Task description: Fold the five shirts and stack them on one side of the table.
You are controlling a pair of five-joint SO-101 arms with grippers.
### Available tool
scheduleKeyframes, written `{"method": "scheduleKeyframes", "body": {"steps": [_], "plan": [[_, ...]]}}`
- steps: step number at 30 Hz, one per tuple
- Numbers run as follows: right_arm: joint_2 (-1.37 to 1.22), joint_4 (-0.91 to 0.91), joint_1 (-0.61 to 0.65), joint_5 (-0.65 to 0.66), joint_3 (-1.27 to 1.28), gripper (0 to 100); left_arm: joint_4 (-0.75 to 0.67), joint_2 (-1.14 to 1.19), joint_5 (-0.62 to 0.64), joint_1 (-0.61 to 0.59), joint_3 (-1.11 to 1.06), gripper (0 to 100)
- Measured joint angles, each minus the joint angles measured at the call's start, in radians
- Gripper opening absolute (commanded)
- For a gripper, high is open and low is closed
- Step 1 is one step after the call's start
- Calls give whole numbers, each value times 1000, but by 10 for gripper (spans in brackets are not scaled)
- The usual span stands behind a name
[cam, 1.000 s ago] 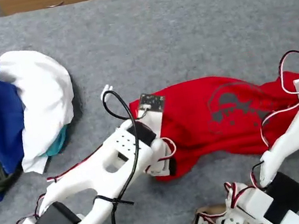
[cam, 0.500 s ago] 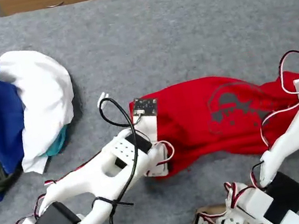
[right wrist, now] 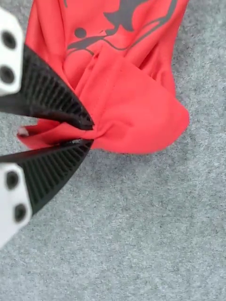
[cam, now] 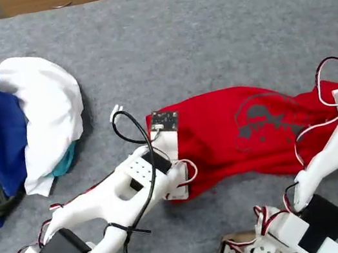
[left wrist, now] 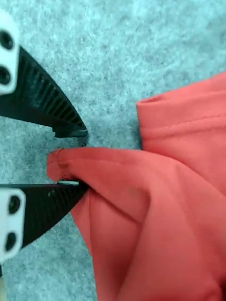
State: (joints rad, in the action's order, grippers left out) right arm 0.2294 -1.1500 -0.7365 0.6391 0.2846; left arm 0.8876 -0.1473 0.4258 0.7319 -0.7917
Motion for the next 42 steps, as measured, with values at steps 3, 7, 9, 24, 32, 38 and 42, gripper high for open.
{"method": "scheduleKeyframes", "body": {"steps": [3,7,9,24,32,38,42], "plan": [[0,0,0,0,0,5,-2,0,-29,2,0,46],[0,0,0,0,0,5,-2,0,-100,2,0,20],[0,0,0,0,0,5,-2,0,-114,2,0,19],[0,0,-46,-18,-23,267,437,0,-468,-117,376,19],[0,-44,-60,-21,-124,267,847,-12,-703,-362,945,18],[0,-104,69,-21,-184,253,859,-147,-775,-471,1117,18],[0,-117,252,-25,-198,134,859,-265,-816,-522,1135,18]]}}
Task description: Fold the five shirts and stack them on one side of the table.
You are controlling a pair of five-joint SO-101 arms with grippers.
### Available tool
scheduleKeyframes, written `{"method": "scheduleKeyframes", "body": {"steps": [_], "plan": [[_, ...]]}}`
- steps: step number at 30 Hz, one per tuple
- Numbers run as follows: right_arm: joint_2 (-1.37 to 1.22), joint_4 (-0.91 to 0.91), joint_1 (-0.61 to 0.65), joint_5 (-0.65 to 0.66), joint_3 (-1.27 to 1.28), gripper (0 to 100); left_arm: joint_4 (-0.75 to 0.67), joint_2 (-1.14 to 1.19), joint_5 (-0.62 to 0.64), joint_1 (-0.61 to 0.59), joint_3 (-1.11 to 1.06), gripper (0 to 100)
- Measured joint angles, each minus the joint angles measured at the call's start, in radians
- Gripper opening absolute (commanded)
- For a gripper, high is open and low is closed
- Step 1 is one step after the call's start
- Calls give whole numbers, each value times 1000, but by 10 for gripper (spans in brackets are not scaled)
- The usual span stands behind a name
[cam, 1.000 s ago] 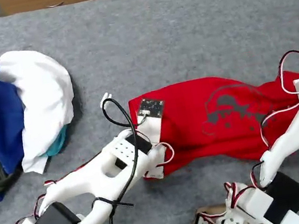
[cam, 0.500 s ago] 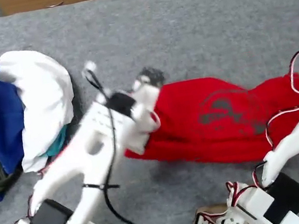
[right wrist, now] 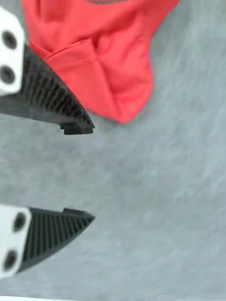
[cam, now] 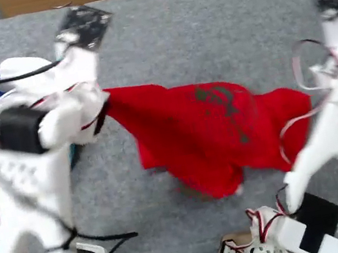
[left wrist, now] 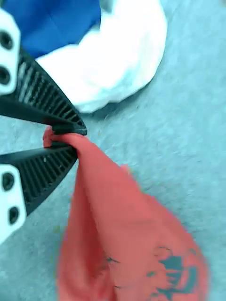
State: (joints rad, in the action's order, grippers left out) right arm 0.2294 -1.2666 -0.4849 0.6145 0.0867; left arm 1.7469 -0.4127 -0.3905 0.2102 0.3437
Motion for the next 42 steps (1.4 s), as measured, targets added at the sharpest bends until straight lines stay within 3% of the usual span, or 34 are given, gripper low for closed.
{"method": "scheduleKeyframes", "body": {"steps": [3,5,9,14,19,23,27,31,36,42], "plan": [[-14,0,169,0,0,74,0,-97,-29,-48,-2,18],[-54,5,281,-2,0,84,0,-160,-51,-86,-38,18],[-219,43,456,-75,-25,191,0,-250,-64,-121,-196,18],[-526,6,555,-167,-204,282,2,-313,-64,-123,-470,19],[-835,-212,663,-137,-465,234,2,-328,-63,-123,-686,19],[-1025,-393,713,-127,-658,113,2,-328,-63,-123,-813,19],[-1140,-477,718,-127,-775,0,2,-328,-63,-123,-882,19],[-1160,-488,683,-138,-792,2,2,-328,-63,-123,-890,19],[-1109,-491,548,-152,-720,2,-14,-328,-63,-123,-914,19],[-821,-491,342,-83,-483,2,-149,-328,-54,-123,-1008,19]]}}
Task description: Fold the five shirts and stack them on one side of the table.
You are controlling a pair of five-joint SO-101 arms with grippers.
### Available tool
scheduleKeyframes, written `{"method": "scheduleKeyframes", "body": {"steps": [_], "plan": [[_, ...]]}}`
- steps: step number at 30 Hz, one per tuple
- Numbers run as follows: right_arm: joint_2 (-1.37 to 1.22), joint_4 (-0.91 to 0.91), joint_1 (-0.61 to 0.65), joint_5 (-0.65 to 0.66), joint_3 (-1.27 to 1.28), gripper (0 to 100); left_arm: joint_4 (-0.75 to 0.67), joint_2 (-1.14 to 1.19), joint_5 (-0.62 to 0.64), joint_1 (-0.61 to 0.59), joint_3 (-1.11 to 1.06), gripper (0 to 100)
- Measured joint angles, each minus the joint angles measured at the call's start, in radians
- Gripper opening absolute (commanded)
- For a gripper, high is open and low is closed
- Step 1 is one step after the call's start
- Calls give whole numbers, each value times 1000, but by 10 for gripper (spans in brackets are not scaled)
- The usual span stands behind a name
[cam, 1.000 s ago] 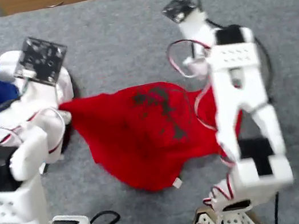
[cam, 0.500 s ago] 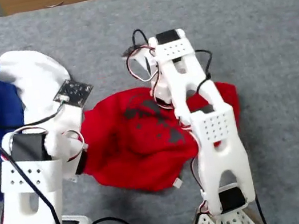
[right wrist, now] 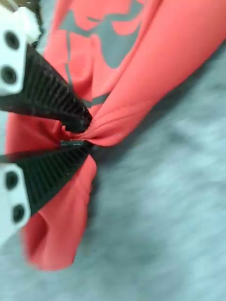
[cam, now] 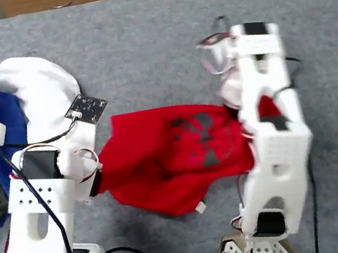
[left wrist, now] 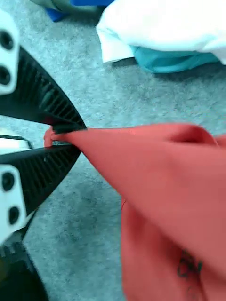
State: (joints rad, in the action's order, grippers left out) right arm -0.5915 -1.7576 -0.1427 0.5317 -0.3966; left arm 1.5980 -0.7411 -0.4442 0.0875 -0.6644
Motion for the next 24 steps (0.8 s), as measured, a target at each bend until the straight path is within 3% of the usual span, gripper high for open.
{"method": "scheduleKeyframes", "body": {"steps": [6,11,17,20,24], "plan": [[394,0,-169,157,324,2,-117,0,3,11,-21,19],[736,54,-290,305,684,2,-129,0,5,137,-21,19],[1163,101,-316,552,1146,6,-143,75,52,241,-21,19],[1372,92,-290,651,1298,94,-144,137,55,241,-20,19],[1631,28,-247,681,1327,214,-98,160,55,201,40,19]]}}
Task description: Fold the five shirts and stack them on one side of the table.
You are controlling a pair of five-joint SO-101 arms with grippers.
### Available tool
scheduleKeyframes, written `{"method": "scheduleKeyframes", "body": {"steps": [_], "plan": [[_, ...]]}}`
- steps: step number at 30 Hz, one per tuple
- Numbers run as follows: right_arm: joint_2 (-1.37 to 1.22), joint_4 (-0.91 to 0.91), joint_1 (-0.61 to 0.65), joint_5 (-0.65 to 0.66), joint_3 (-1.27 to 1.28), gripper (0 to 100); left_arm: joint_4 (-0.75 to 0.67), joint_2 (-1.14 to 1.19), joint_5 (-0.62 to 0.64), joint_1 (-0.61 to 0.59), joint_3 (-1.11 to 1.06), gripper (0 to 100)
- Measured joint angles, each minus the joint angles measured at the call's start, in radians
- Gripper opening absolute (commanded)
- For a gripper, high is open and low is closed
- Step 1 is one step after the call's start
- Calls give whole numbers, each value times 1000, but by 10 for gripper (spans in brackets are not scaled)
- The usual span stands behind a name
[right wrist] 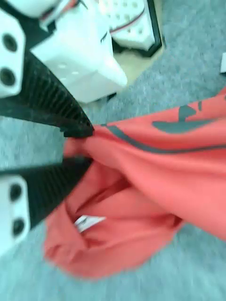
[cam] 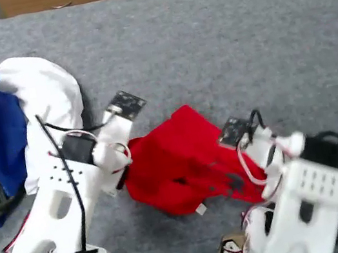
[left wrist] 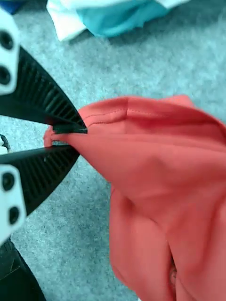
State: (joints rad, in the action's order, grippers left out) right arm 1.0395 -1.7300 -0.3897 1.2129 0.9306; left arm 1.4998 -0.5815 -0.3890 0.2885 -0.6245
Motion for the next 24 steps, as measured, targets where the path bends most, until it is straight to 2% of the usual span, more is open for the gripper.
{"method": "scheduleKeyframes", "body": {"steps": [4,8,11,17,24], "plan": [[181,-5,29,3,-18,224,69,2,0,-54,97,19],[218,37,48,0,-66,224,137,2,0,-87,161,19],[192,97,64,-55,-106,224,187,2,0,-94,192,19],[-34,180,201,-233,-232,224,216,2,0,-94,204,19],[-465,250,454,-454,-459,224,219,-80,0,-94,158,19]]}}
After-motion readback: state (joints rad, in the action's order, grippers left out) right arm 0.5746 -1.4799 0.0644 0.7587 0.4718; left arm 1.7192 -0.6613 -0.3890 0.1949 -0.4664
